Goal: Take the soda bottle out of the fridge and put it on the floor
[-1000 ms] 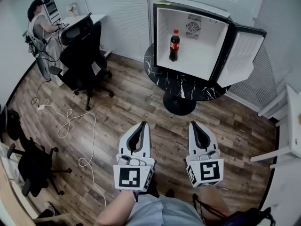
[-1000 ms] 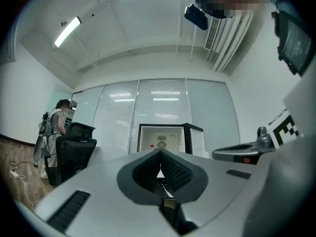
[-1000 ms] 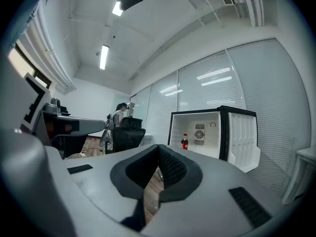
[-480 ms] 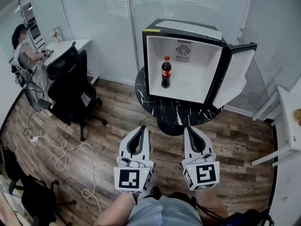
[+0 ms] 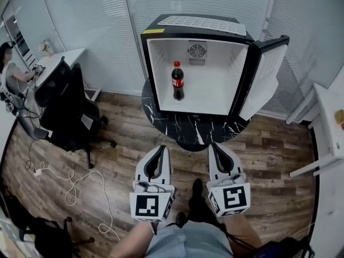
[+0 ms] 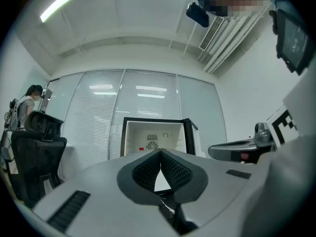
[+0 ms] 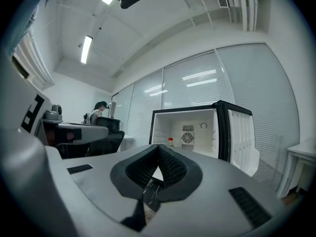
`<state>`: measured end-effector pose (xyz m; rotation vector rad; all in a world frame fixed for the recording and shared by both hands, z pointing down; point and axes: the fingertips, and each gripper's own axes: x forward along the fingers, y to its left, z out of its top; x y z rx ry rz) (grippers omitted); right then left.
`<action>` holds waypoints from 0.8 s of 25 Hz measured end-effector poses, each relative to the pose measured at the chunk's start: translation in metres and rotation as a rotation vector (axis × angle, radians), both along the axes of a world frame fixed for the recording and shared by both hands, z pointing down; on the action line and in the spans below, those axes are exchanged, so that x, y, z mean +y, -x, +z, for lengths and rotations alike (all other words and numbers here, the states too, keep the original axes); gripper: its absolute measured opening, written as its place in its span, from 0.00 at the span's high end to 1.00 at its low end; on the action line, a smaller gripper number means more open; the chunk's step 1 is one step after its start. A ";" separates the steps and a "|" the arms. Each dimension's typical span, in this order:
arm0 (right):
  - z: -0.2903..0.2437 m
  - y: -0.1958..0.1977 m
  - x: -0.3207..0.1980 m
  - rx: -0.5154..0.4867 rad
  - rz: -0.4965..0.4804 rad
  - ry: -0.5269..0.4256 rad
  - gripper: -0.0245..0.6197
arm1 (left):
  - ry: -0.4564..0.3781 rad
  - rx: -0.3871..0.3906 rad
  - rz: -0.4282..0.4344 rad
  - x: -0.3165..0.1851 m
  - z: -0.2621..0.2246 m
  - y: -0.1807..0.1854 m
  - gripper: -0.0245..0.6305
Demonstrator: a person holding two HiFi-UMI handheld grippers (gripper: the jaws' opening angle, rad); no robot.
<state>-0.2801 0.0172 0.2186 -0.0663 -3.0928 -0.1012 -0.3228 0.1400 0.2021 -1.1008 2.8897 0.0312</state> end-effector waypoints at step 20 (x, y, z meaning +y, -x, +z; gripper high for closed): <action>0.006 0.214 -0.120 -0.004 -0.142 0.031 0.94 | 0.054 -0.012 -0.127 -0.126 0.002 0.194 0.94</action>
